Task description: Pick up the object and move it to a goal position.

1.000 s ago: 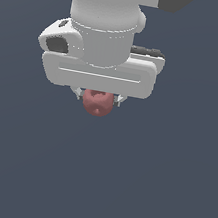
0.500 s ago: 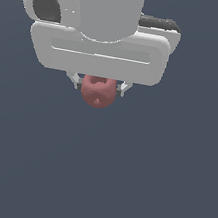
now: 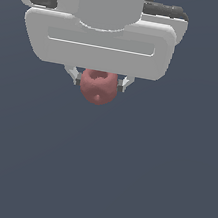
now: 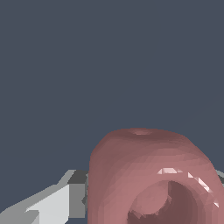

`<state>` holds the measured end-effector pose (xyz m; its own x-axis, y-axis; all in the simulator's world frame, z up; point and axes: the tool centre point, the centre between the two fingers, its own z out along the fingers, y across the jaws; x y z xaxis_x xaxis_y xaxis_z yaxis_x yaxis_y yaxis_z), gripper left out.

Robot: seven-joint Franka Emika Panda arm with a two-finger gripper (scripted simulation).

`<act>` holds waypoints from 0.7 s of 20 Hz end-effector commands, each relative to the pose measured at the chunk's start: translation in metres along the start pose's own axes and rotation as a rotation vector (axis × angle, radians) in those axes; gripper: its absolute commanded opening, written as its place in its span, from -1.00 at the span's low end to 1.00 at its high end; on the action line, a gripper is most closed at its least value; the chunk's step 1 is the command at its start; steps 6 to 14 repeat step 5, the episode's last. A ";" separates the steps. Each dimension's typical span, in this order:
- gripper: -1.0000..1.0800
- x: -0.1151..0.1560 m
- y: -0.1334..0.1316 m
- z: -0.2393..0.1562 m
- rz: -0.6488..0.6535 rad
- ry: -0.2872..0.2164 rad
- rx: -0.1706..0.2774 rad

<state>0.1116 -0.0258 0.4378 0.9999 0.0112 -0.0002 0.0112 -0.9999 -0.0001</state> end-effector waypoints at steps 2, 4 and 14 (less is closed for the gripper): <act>-1.00 0.000 0.000 -0.002 0.000 0.000 0.000; -1.00 0.001 0.000 -0.002 0.000 0.000 0.000; -1.00 0.001 0.000 -0.002 0.000 0.000 0.000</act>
